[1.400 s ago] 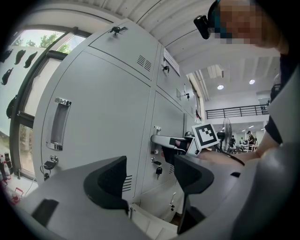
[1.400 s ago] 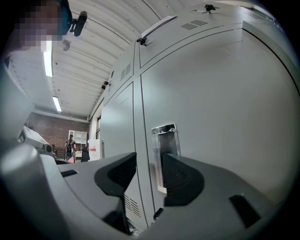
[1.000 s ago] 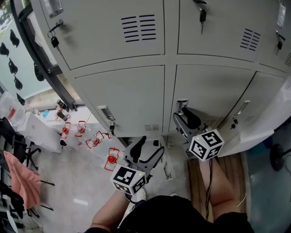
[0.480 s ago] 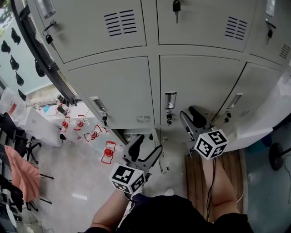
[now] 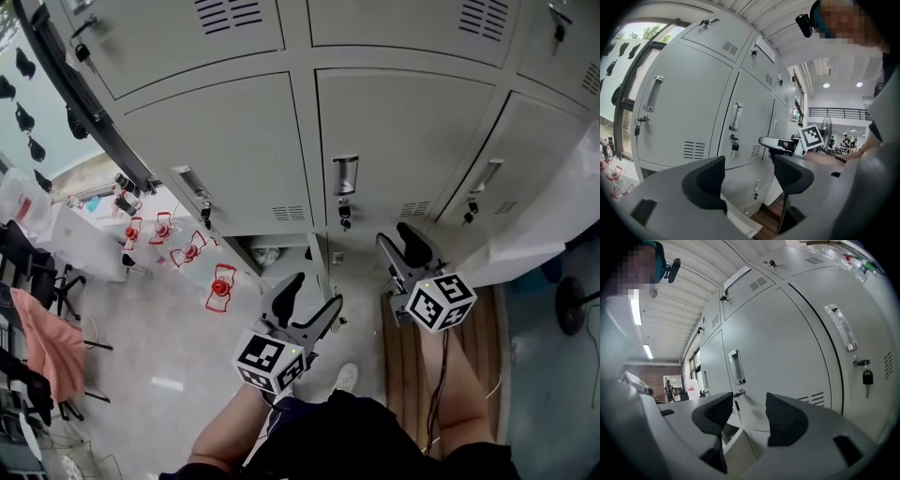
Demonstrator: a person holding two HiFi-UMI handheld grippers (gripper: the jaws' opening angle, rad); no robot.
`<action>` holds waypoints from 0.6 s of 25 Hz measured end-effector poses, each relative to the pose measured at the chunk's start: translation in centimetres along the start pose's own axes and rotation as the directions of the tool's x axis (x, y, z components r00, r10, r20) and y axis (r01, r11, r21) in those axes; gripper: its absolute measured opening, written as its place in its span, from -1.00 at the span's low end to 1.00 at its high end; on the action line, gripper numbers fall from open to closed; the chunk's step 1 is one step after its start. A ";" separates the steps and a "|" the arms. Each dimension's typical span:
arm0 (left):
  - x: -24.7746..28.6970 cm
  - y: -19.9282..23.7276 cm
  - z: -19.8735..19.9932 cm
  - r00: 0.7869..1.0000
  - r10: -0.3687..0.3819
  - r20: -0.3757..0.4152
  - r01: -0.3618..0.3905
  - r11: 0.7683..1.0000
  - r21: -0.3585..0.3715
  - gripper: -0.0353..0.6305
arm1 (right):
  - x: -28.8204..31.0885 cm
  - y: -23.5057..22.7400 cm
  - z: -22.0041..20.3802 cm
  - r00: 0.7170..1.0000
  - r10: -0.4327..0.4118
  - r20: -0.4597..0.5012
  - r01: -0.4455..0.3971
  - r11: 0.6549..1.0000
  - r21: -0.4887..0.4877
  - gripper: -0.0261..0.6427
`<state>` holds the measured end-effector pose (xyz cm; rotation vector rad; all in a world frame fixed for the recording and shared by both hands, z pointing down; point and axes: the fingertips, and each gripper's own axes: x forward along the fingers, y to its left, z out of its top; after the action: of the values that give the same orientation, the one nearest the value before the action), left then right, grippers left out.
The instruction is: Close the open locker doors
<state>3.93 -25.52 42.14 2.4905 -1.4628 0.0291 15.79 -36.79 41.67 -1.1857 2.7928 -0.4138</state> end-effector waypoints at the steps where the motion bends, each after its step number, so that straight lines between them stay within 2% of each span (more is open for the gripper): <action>1: -0.1 0.0 -0.5 1.000 -0.010 -0.013 0.010 1.000 -0.005 0.12 | -0.3 0.1 -0.7 1.000 -0.010 -0.009 0.010 1.000 0.007 -0.26; 7: -1.4 -0.5 -3.4 0.991 -0.105 -0.079 0.103 0.994 -0.029 0.14 | -3.0 1.7 -4.6 0.995 -0.092 -0.047 0.095 0.994 0.056 -0.17; 15: -5.7 -0.3 -7.1 0.958 -0.242 -0.155 0.236 0.970 -0.060 0.15 | -7.9 6.7 -9.6 0.966 -0.247 -0.075 0.254 0.959 0.125 -0.16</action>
<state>2.17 -18.86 48.09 2.5467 -1.0812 0.1513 14.94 -24.62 48.82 -1.5237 2.6187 -0.6536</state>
